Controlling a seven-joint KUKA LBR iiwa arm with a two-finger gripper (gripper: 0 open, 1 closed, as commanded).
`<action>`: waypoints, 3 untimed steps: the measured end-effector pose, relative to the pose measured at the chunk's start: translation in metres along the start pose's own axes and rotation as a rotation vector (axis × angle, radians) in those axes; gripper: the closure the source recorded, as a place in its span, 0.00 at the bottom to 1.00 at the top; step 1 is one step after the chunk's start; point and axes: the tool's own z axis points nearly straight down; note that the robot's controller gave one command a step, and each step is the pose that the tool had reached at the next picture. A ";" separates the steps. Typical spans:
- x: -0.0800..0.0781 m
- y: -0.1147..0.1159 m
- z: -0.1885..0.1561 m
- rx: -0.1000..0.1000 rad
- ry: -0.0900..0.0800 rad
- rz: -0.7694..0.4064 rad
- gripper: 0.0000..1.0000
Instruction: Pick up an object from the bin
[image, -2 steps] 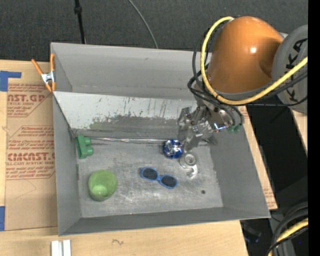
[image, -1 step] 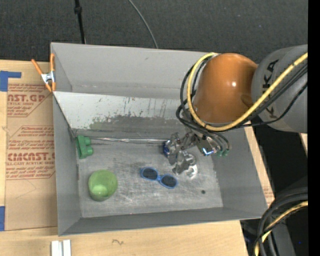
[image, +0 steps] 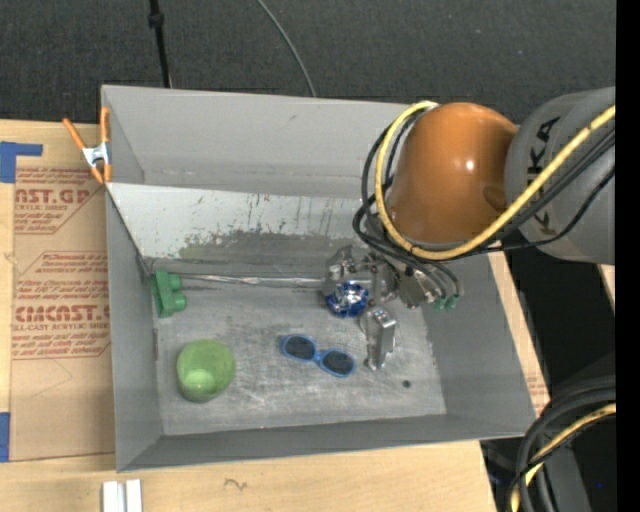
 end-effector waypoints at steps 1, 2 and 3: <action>-0.028 0.042 0.125 -0.002 0.006 0.284 0.00; 0.000 -0.024 0.149 0.001 -0.004 0.305 0.00; -0.003 -0.021 0.147 0.002 -0.008 0.300 1.00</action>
Offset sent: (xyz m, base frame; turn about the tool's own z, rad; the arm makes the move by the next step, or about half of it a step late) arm 0.0139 0.0472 -0.1219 0.2853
